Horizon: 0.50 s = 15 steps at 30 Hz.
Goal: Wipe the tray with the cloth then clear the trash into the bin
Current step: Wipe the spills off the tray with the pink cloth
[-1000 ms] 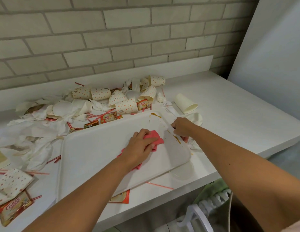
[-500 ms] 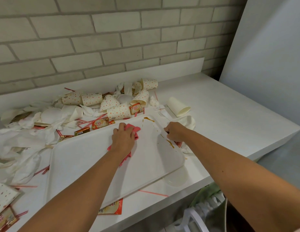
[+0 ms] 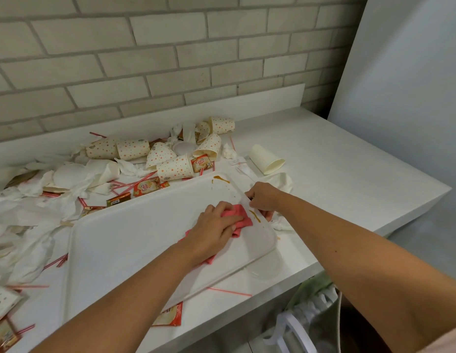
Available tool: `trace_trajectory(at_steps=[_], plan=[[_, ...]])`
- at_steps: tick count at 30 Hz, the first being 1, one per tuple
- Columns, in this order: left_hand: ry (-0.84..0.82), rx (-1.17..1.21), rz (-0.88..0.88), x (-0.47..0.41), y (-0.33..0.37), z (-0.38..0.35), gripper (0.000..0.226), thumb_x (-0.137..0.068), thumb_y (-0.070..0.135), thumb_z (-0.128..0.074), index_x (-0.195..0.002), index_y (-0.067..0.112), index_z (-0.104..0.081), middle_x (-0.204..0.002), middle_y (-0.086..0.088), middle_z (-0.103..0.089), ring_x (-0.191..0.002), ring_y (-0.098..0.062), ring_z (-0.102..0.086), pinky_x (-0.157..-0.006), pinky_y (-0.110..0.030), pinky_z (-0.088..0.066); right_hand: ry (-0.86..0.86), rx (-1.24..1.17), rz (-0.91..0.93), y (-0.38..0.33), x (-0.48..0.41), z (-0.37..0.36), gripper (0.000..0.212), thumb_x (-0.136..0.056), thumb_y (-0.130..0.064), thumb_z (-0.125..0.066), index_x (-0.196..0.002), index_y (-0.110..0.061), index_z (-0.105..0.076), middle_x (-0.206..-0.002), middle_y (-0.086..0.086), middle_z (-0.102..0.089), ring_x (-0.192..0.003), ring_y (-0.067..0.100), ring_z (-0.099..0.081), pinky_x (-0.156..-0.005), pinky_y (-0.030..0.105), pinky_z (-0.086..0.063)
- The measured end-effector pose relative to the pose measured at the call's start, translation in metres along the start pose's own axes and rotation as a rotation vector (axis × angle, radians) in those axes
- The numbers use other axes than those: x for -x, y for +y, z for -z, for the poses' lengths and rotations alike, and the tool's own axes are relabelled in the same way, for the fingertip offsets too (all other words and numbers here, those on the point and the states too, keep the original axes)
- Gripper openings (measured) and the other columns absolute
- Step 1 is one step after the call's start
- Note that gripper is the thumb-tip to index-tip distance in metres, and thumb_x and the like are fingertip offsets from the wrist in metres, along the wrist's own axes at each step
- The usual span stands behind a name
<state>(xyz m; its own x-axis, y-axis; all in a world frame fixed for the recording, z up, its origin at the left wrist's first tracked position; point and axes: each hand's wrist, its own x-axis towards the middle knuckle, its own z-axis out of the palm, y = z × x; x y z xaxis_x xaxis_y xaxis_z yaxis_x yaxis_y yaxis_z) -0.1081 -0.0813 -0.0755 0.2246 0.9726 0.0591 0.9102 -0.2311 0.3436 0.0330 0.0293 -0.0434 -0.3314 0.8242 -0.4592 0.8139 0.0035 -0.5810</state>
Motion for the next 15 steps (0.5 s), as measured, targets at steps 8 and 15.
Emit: trace_trajectory(at_steps=[8,15], plan=[[0.142,0.013,0.259,-0.026,-0.001,-0.001,0.035,-0.098,0.02,-0.039,-0.127,0.029,-0.057,-0.133,-0.002,-0.04,-0.113,-0.026,-0.04,-0.097,-0.036,-0.036,-0.022,0.096,0.05,0.003,-0.006,0.001,0.038,-0.089,0.006,-0.034,-0.119,0.004,-0.058,-0.085,0.022,-0.062,-0.049,0.026,-0.056,-0.044,0.028,-0.053],[0.109,-0.133,0.222,-0.03,0.036,-0.019,0.035,-0.098,0.024,-0.034,-0.128,0.025,-0.053,-0.136,-0.002,-0.035,-0.113,-0.028,-0.037,-0.095,-0.037,-0.034,-0.056,0.103,0.061,0.004,-0.006,0.002,0.026,-0.093,-0.006,-0.047,-0.11,0.005,-0.063,-0.088,0.026,-0.067,-0.05,0.027,-0.057,-0.044,0.029,-0.053]])
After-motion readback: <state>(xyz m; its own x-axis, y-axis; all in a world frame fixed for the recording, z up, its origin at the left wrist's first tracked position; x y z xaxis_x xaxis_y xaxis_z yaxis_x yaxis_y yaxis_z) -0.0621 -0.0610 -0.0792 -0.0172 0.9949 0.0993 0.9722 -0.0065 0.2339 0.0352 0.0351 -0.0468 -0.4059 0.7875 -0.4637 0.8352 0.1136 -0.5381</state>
